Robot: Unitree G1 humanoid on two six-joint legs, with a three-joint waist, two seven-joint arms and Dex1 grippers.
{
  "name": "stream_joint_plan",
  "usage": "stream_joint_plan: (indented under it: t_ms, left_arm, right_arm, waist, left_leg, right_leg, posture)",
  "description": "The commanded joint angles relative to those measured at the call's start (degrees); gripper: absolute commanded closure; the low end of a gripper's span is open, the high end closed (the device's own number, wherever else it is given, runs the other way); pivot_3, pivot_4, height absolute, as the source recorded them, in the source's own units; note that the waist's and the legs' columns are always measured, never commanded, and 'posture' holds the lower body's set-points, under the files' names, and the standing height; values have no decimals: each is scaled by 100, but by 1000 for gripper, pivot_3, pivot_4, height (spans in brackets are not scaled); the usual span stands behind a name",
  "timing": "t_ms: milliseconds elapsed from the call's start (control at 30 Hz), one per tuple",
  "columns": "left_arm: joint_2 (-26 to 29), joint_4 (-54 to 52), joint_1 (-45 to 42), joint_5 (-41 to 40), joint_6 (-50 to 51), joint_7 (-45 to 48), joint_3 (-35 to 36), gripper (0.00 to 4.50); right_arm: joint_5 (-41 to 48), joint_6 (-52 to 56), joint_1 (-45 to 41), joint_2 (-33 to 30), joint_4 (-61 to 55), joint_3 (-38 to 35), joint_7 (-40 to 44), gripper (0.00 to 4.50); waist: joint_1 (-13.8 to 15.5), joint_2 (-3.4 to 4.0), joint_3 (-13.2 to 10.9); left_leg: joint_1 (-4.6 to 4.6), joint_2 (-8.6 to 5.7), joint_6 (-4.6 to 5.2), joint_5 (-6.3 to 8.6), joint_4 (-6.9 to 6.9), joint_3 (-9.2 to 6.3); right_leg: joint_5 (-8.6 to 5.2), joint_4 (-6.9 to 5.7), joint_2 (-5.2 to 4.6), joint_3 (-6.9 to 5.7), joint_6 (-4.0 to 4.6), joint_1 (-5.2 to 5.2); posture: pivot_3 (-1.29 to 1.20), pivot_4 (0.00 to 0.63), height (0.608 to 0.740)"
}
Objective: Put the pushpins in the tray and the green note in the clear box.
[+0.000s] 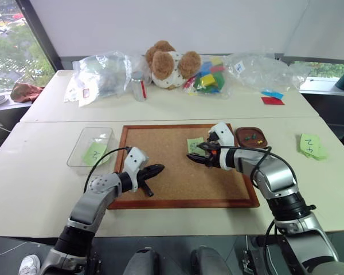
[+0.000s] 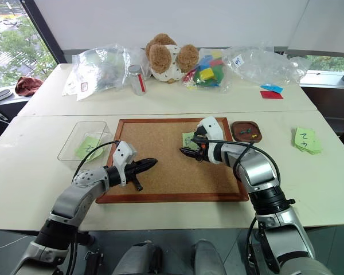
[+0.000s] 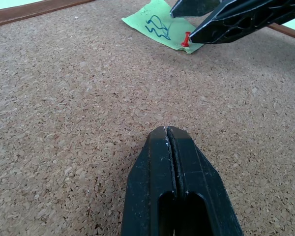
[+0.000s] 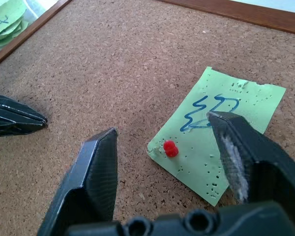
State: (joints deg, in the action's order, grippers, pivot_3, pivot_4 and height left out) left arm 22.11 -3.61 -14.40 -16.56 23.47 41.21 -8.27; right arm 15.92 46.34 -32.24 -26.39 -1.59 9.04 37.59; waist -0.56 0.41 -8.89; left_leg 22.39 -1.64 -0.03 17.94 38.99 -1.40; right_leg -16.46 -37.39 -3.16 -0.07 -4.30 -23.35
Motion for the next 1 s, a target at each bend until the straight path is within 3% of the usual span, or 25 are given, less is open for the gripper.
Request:
stream_joint_plan:
  t_ms: [33,167,367,1000]
  left_arm:
    - [-13,121,138,121,174,-39,-147,4500]
    - [-15,104,139,118,188,-53,-146,4500]
    - [-21,104,115,120,198,-68,-128,4500]
    - [-113,124,118,37,316,-47,-98,4500]
  right_arm:
    - [-6,-90,-97,33,13,-77,10,1643]
    - [-45,-153,-67,9,110,-24,52,1643]
    - [-84,-228,-105,11,175,-20,106,4451]
    - [321,548,-589,-529,-1093,-560,239,4451]
  waist:
    - [0,0,0]
    - [0,0,0]
    - [-1,0,0]
    - [7,-2,1]
  left_leg:
    - [0,0,0,0,0,0]
    - [0,0,0,0,0,0]
    - [0,0,0,0,0,0]
    - [1,0,1,1,-6,-2]
  right_leg:
    - [0,0,0,0,0,0]
    - [0,0,0,0,0,0]
    - [0,0,0,0,0,0]
    - [0,8,0,-2,0,0]
  posture:
    - [0,150,740]
    - [0,150,740]
    - [0,150,740]
    - [0,150,740]
